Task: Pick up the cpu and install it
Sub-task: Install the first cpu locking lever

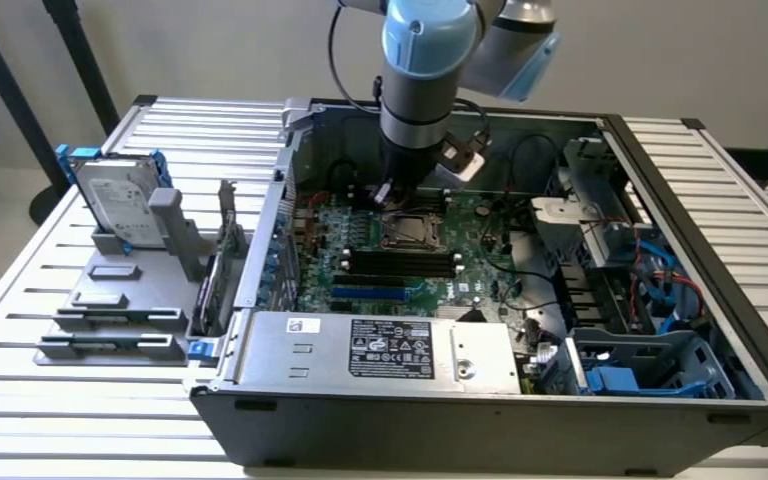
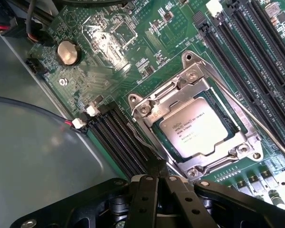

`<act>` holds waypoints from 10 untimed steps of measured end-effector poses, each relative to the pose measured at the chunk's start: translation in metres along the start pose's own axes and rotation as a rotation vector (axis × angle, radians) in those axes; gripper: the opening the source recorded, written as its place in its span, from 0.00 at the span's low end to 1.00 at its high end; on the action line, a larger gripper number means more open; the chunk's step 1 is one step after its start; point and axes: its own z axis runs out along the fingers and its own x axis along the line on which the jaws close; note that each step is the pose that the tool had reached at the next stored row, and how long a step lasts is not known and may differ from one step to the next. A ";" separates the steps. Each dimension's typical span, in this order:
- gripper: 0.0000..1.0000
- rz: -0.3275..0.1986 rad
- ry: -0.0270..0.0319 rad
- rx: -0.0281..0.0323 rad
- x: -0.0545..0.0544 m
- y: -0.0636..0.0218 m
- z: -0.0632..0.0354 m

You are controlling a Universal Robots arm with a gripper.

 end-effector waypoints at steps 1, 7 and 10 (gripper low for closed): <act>0.11 -0.002 -0.0005 0.0004 0.000 0.0007 0.0002; 0.11 -0.014 -0.0046 0.0021 0.003 0.0039 0.0014; 0.11 -0.020 -0.0073 0.0026 0.003 0.0053 0.0021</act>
